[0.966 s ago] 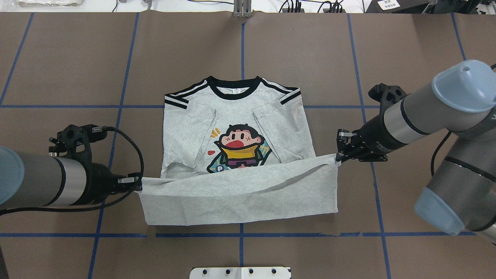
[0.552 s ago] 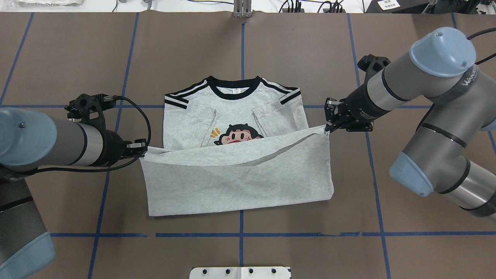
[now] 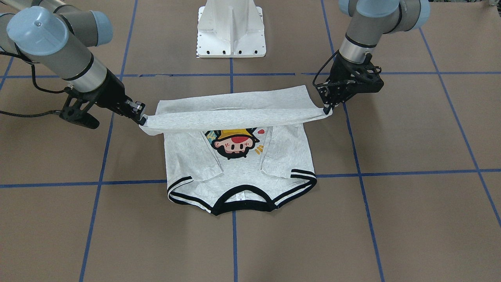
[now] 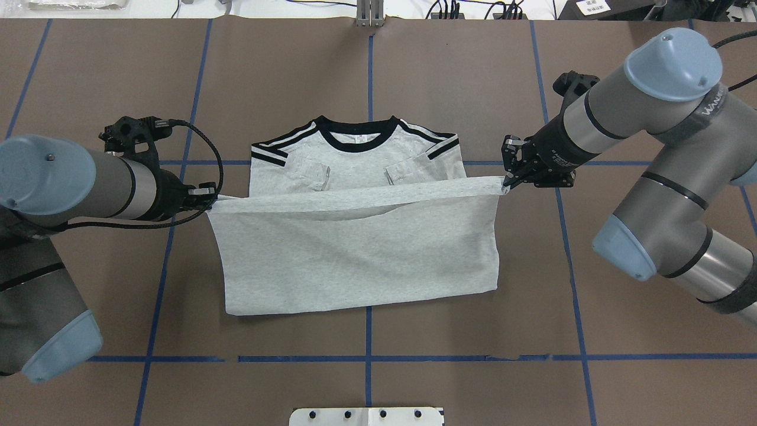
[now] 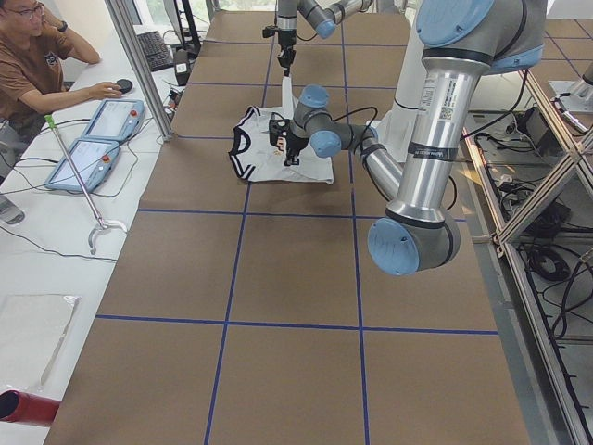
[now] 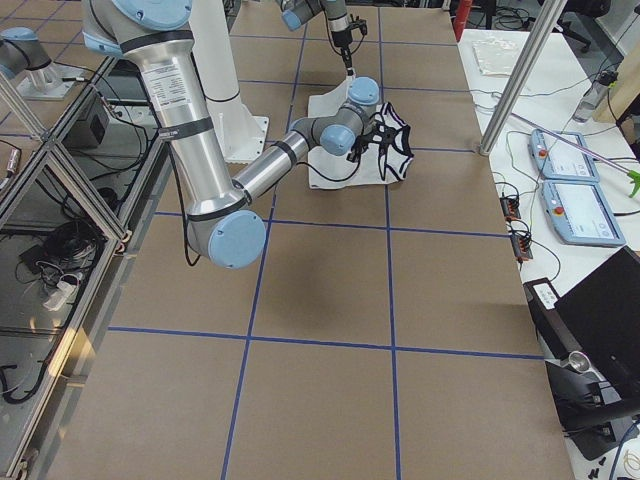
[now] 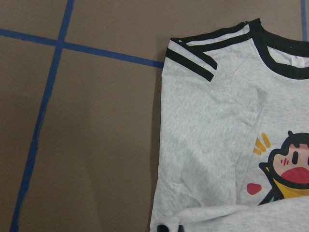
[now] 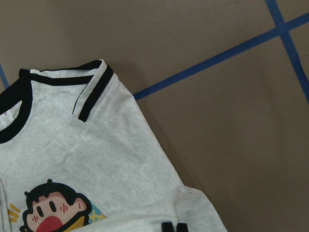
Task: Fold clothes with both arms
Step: 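Carry the held hem with both grippers over the shirt toward the black collar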
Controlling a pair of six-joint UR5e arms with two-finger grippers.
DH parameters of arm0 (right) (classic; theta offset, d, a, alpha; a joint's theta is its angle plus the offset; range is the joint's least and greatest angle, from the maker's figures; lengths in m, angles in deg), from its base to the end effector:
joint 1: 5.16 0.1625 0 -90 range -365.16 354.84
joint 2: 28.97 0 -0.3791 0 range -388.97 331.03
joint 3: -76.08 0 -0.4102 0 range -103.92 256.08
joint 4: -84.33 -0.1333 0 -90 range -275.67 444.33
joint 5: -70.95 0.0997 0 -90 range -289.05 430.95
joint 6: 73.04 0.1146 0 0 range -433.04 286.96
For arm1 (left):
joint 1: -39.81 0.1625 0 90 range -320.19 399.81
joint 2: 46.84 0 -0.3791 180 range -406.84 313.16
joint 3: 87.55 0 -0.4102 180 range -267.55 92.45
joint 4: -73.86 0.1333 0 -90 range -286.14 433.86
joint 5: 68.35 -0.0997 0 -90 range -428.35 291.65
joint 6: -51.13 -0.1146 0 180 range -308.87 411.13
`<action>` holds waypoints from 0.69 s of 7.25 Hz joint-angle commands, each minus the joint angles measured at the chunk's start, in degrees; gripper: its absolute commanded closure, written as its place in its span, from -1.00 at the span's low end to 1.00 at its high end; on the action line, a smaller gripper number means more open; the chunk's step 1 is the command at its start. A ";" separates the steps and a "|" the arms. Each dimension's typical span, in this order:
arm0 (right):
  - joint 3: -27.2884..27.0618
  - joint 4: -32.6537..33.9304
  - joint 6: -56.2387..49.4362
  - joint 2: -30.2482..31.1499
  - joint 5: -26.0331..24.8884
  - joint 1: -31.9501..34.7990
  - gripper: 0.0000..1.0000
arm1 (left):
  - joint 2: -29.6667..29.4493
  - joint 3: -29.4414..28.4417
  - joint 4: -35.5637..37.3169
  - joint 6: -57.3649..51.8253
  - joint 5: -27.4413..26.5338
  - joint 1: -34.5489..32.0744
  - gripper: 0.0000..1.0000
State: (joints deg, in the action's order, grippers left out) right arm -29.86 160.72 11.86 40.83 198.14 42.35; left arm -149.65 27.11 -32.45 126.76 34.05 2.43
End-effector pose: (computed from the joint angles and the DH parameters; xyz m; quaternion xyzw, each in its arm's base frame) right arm -0.3555 -0.4829 0.2593 -0.0827 -0.4856 0.1860 0.8502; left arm 0.3781 -0.4256 0.2683 0.1096 0.4466 -0.1290 0.8786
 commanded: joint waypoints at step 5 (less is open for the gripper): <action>5.65 0.09 0.09 -5.28 -0.19 0.30 1.00 | -5.80 -5.56 -0.30 -0.93 1.57 -2.95 1.00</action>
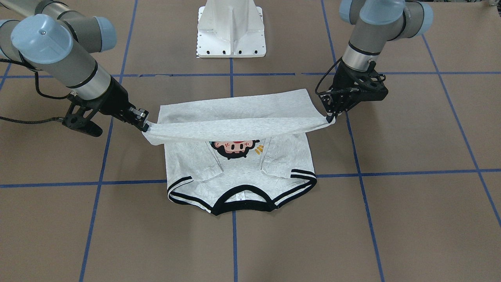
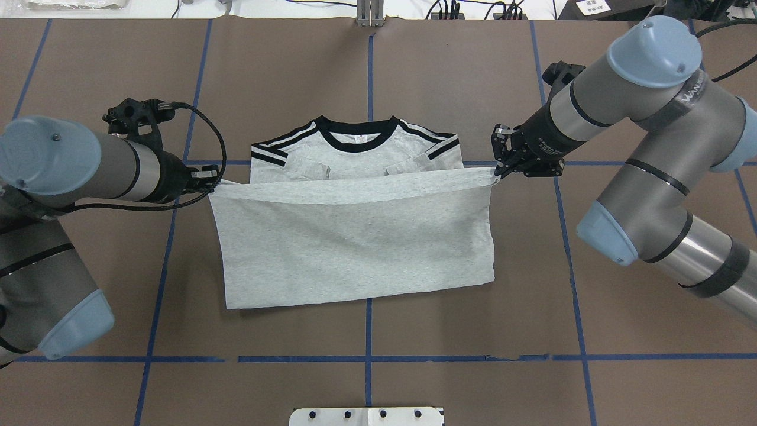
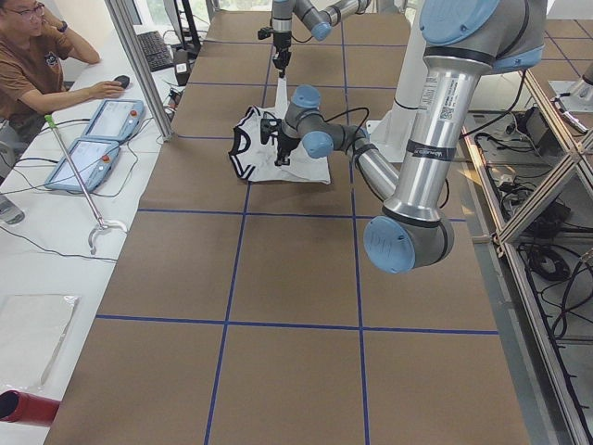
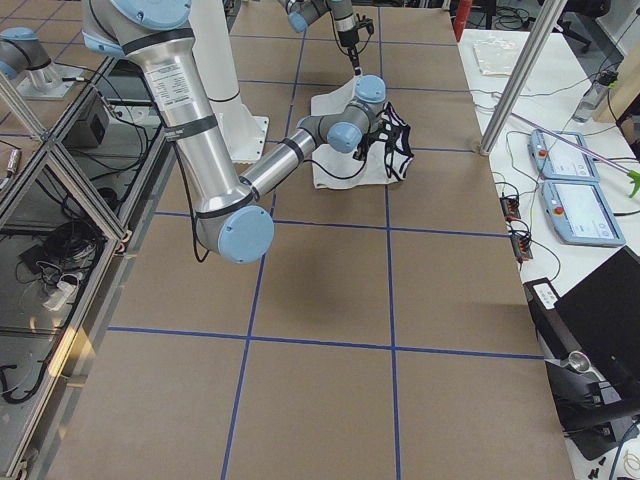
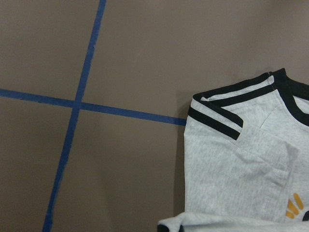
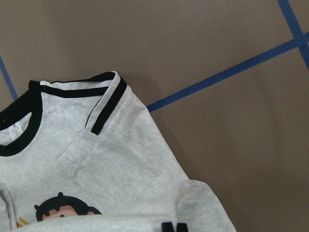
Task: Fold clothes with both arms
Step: 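Carry the held hem with both grippers over the shirt toward the black collar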
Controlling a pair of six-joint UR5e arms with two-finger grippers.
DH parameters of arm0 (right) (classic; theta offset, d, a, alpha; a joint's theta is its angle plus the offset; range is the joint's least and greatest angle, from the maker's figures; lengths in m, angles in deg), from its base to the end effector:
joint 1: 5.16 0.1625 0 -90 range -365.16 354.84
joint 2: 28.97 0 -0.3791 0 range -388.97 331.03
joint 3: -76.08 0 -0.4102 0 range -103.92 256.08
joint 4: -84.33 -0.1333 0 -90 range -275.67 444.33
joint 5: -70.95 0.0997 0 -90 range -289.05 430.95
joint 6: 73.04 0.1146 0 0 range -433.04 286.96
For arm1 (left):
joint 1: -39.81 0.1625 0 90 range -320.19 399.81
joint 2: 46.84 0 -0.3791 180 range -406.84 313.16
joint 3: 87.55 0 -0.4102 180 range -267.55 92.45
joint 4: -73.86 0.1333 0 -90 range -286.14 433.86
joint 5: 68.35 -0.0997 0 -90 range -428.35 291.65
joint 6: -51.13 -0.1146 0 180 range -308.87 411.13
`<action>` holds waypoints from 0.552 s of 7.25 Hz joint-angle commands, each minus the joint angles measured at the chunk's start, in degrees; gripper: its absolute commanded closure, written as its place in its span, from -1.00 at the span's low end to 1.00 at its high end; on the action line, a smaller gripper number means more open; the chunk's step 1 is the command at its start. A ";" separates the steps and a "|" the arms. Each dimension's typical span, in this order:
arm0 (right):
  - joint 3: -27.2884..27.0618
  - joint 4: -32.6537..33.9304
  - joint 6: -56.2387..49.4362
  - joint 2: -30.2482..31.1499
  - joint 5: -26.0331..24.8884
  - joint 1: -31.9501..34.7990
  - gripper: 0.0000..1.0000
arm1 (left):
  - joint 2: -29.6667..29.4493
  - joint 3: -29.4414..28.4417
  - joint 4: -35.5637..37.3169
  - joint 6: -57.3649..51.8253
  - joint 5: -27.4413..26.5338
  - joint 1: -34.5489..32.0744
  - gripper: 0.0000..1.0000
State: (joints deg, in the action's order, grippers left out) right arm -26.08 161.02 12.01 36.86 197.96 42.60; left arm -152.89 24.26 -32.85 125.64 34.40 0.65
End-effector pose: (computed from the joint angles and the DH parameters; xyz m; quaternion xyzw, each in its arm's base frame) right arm -0.3692 -0.5022 0.2486 -0.0814 -0.4846 0.1901 0.8500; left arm 0.3796 -0.4485 0.2586 0.1215 0.4500 -0.1313 0.8749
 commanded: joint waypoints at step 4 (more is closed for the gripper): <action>4.41 -0.22 -0.06 -2.88 -0.09 1.45 1.00 | -10.03 -14.76 -0.95 -0.24 1.76 -5.57 1.00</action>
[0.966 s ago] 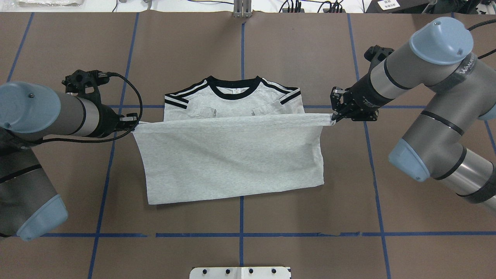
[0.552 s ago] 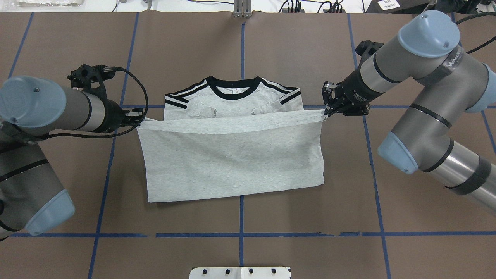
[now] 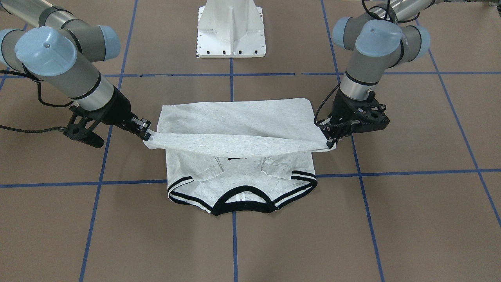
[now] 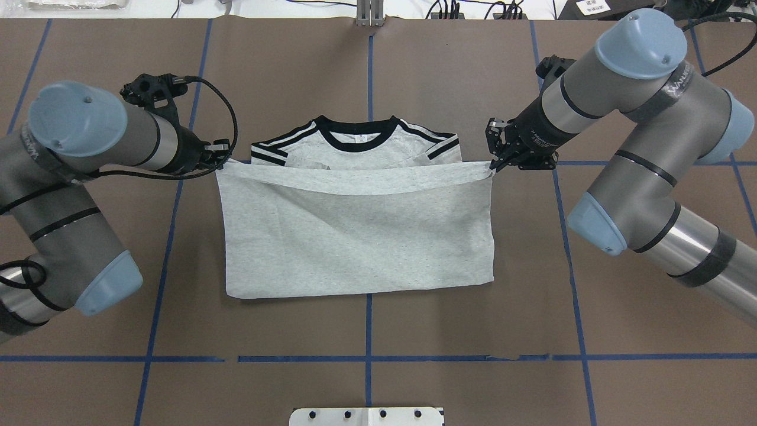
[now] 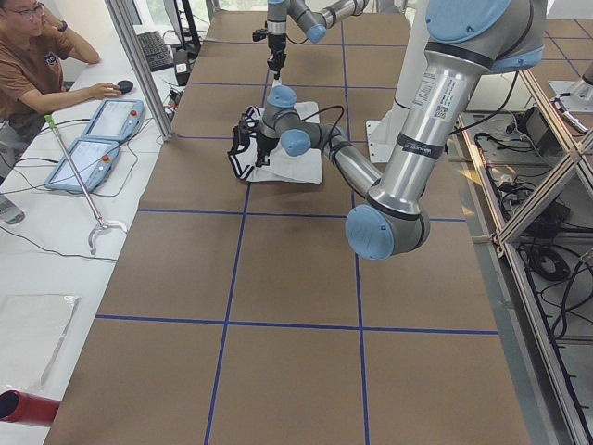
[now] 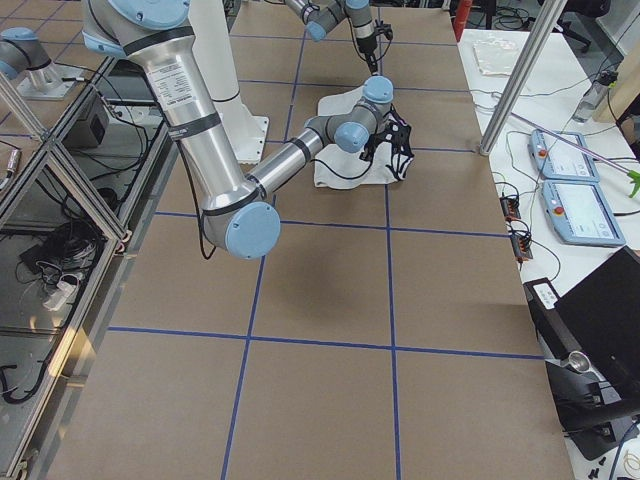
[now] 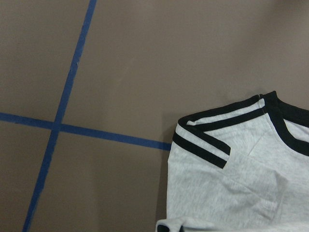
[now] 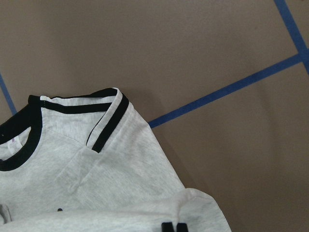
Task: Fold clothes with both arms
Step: 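Carry the held hem with both grippers over the shirt toward the black collar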
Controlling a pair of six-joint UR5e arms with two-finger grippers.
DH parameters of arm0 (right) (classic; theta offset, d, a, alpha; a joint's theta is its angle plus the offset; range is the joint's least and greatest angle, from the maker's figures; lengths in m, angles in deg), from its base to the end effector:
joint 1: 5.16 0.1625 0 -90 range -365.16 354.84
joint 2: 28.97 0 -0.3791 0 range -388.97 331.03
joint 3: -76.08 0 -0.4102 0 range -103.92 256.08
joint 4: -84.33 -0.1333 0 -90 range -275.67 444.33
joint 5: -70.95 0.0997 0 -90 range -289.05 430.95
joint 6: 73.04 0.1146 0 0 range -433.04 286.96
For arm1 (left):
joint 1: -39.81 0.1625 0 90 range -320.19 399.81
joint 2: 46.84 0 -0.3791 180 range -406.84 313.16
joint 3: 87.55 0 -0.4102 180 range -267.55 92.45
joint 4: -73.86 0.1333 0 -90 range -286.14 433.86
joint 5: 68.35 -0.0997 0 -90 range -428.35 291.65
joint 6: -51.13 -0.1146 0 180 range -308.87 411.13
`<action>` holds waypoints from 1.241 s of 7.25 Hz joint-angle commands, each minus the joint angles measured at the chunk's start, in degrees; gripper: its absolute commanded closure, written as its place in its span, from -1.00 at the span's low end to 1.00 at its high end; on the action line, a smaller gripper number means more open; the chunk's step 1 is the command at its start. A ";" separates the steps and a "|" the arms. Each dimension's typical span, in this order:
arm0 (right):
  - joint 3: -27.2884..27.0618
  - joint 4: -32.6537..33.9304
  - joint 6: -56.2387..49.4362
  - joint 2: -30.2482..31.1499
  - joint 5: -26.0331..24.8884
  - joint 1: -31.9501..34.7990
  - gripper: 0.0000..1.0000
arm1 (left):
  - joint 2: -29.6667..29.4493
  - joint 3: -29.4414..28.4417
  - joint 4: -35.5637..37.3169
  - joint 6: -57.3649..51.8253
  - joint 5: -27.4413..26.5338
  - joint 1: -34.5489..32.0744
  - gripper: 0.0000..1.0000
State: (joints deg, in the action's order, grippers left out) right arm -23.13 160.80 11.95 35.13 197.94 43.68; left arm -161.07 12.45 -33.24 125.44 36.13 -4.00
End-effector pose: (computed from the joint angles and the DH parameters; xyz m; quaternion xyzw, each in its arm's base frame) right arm -0.3700 -0.5210 0.2533 -0.0809 -0.4791 0.2013 0.8505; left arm 0.3920 -0.5211 0.2689 0.1146 0.4294 -0.1643 0.8806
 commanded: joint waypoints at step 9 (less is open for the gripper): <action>17.38 -0.26 -0.18 -11.01 -0.60 0.64 1.00 | -7.41 -15.97 -5.48 0.48 -0.24 -1.99 1.00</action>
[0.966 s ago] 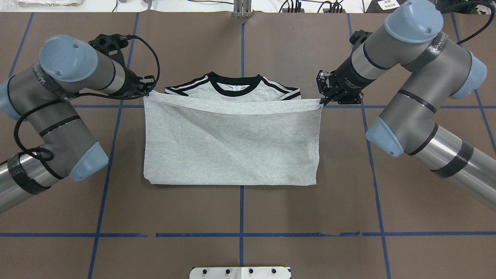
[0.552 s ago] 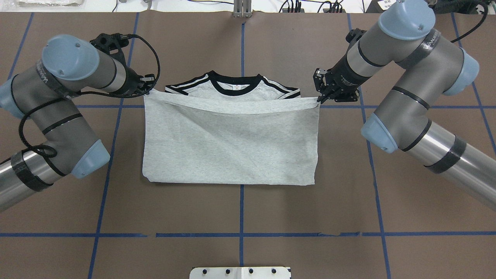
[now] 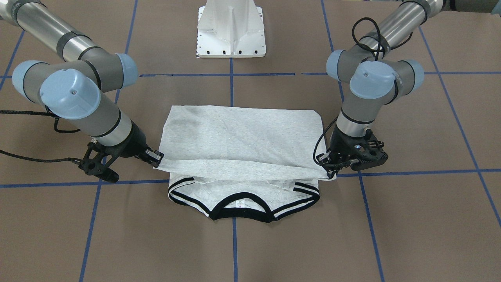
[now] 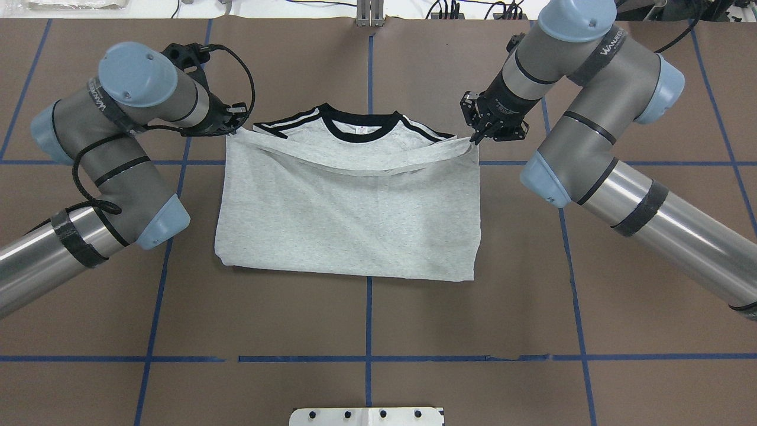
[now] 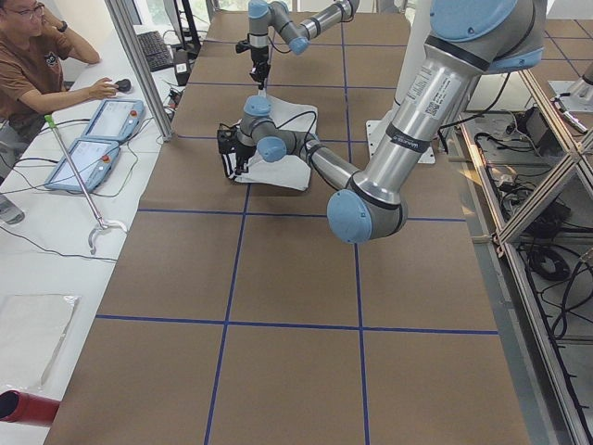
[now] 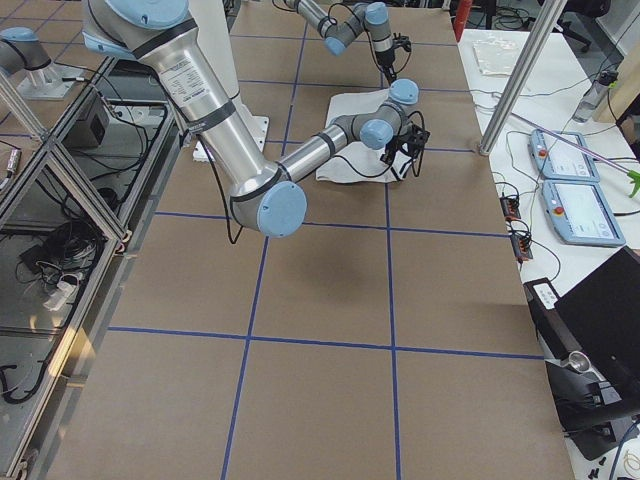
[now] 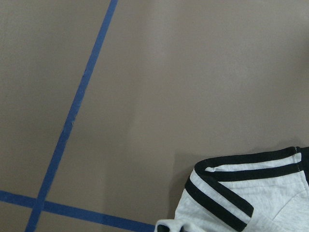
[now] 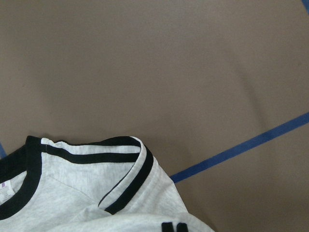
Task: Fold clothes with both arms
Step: 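Carry the held hem with both grippers over the shirt toward the black collar, then lower the hem just below the collar and open both grippers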
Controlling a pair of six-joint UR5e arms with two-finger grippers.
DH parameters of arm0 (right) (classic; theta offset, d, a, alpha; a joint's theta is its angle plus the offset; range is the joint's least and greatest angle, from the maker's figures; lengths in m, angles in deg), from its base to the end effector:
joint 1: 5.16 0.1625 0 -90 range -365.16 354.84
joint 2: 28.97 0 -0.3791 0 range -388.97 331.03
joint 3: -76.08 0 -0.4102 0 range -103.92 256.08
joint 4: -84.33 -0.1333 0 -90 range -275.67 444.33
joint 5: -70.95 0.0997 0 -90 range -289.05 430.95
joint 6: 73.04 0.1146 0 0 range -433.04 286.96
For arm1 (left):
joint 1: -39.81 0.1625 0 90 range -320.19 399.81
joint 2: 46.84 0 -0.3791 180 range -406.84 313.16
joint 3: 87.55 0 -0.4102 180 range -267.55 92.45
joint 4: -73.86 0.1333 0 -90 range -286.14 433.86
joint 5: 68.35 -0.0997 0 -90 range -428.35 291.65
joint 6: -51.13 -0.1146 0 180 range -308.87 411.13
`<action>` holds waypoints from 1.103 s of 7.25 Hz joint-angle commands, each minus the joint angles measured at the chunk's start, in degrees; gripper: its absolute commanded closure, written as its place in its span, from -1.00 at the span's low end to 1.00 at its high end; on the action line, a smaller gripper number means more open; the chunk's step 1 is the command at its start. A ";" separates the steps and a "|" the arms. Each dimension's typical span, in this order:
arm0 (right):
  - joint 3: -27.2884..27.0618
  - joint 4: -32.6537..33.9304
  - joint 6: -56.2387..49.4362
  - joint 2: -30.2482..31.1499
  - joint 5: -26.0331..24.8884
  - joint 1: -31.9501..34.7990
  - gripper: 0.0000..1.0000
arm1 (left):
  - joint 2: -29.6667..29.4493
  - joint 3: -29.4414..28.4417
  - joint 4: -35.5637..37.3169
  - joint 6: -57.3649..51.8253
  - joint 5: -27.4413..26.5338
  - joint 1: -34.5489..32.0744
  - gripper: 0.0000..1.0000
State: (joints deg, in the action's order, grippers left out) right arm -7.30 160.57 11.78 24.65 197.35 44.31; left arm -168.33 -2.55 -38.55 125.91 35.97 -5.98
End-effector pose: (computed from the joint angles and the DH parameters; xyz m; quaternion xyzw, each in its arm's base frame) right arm -0.4162 -0.5872 0.2623 -0.0961 -0.4460 0.2253 0.8608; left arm 0.4229 -0.5852 0.3007 0.1107 0.4114 -0.1883 0.8849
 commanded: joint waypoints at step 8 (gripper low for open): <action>0.94 -4.69 -1.67 0.96 8.25 5.54 1.00 | 1.34 6.58 1.93 -0.69 3.96 -2.03 1.00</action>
State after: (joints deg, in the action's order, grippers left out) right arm -6.35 156.01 10.22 25.29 205.06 49.36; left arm -167.24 2.75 -38.42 125.25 39.68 -8.03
